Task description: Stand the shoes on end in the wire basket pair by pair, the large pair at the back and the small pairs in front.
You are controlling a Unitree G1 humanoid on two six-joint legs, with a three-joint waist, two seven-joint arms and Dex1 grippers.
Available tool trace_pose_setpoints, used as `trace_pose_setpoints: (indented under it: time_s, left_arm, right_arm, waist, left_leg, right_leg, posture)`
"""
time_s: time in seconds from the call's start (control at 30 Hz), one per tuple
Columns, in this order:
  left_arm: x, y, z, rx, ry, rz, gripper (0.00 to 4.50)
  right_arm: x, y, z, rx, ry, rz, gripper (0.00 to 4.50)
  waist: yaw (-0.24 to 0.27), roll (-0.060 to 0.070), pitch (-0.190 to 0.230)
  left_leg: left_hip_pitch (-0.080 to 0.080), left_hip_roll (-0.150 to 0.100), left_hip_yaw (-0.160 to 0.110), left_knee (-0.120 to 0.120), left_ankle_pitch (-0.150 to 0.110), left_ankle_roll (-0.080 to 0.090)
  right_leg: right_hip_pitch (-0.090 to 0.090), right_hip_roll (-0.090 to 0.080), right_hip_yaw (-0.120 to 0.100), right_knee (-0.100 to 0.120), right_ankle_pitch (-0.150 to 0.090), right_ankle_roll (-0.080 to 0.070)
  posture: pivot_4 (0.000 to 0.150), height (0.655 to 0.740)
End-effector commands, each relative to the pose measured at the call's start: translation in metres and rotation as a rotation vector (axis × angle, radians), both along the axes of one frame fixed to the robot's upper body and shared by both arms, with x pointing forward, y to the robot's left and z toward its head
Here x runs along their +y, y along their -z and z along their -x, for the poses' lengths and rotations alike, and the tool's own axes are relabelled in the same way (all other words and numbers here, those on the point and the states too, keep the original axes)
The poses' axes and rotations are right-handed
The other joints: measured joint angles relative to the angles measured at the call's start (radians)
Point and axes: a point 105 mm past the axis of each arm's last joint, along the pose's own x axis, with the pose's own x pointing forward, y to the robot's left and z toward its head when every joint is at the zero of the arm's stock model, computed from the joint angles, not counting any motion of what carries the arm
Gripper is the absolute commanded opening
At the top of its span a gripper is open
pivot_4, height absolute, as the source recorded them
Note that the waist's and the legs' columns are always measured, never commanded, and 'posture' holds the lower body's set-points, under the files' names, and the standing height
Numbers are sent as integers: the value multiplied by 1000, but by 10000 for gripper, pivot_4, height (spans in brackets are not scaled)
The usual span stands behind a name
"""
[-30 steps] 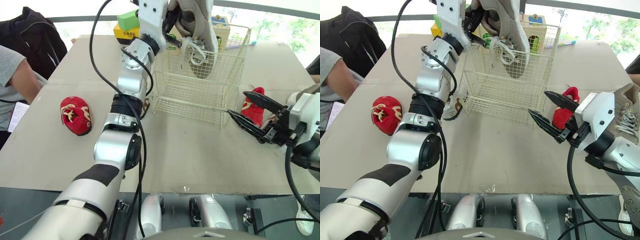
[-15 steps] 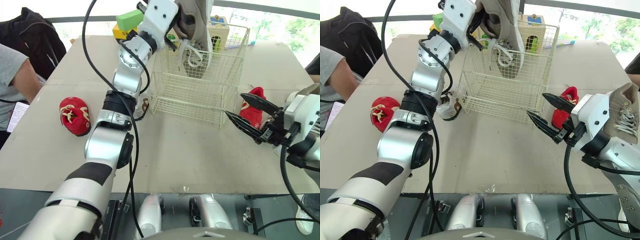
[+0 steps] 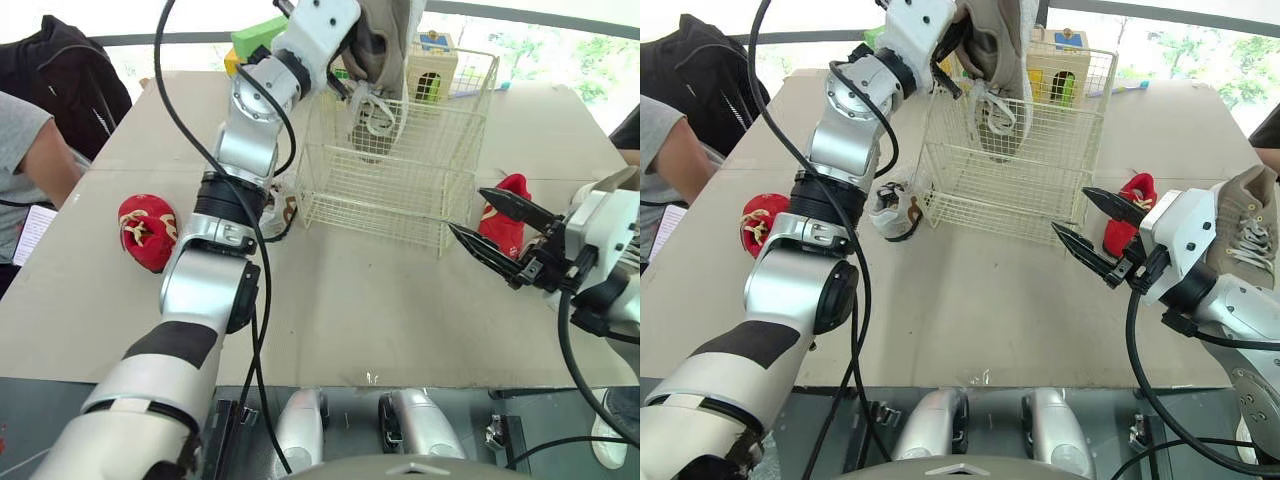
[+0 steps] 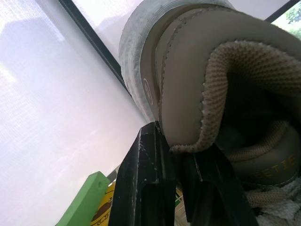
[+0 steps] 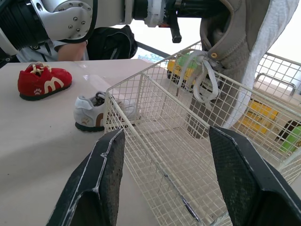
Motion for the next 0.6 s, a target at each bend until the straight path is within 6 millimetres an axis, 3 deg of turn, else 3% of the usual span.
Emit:
trace_pose_setpoints:
  time_s: [0.03,0.33,0.47,0.6]
  left_arm:
    - [6,-37,14,-111,-3,34,52]
    - [-9,43,-2,278,97,230,52]
    - [-8,57,-4,333,85,198,52]
    - [2,54,-5,286,44,117,52]
  right_arm:
    - [3,-7,4,-43,-22,-8,26151]
    - [5,-7,2,-39,-35,-6,26151]
    - [5,-6,2,-36,-39,-6,26151]
    - [6,-6,3,-35,-39,-8,26151]
  waist:
    - [1,0,0]
    - [7,0,0]
    - [9,0,-1]
    - [8,0,-2]
  left_leg:
    - [0,0,0,0,0,0]
    - [-1,-1,0,1,0,0]
    - [0,-1,-1,0,0,0]
    - [1,-1,-1,0,0,0]
  right_leg:
    - [0,0,0,0,0,0]
    - [0,-1,-1,0,0,0]
    - [1,-1,-1,0,0,0]
    - [2,-1,-1,-1,0,0]
  posture:
    - [1500,7400]
    - [1500,7400]
    - [1500,7400]
    - [1500,7400]
